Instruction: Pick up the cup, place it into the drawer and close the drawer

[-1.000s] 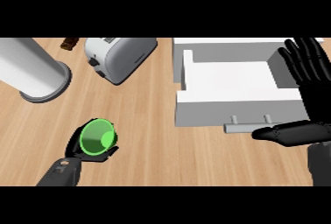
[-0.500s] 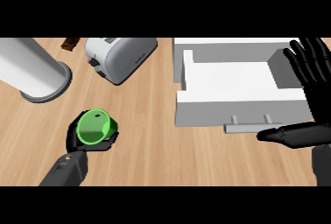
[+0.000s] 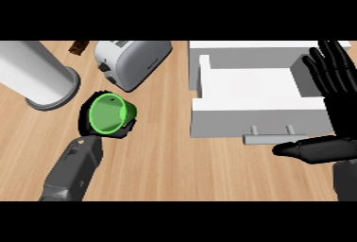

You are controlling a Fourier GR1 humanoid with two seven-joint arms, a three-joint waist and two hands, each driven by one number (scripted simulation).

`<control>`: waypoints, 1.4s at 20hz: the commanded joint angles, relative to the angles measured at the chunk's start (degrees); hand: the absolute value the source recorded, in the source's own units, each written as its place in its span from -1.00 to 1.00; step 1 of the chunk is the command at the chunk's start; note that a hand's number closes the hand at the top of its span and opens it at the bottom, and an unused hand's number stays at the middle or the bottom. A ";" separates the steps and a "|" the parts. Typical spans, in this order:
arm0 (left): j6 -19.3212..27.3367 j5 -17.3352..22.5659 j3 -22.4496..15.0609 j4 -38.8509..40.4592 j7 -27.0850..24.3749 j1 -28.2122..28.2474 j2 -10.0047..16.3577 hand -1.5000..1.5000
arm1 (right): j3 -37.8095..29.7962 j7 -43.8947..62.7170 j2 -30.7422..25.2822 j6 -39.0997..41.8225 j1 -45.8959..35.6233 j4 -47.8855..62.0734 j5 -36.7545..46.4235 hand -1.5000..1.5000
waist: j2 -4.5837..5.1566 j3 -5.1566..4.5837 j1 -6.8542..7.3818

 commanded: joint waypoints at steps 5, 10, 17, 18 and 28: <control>1.62 -0.40 -5.88 -13.62 11.41 -7.67 -6.73 1.00 | -3.48 -0.57 -2.37 1.94 1.74 0.78 -2.11 -1.00 | -0.56 0.15 1.00; 5.73 2.60 -9.93 -21.87 24.53 -13.23 -6.90 1.00 | -0.44 0.85 0.35 -2.10 -0.72 0.19 1.88 -1.00 | -0.52 0.08 0.91; 16.70 6.10 -16.50 -22.16 37.30 -26.64 -6.98 1.00 | -0.79 -2.15 -0.14 0.26 0.78 1.01 0.94 -1.00 | -0.07 0.08 -0.51; 18.78 4.95 -18.40 -23.73 38.36 -26.20 -6.98 1.00 | -2.91 -4.04 -1.93 2.54 4.02 0.70 -0.34 -1.00 | -0.18 0.10 -0.46; 27.52 9.32 -23.30 -0.86 45.30 -42.18 -7.00 1.00 | -1.62 -3.08 -1.29 2.01 -1.24 2.51 -0.59 -1.00 | 0.91 0.14 -3.32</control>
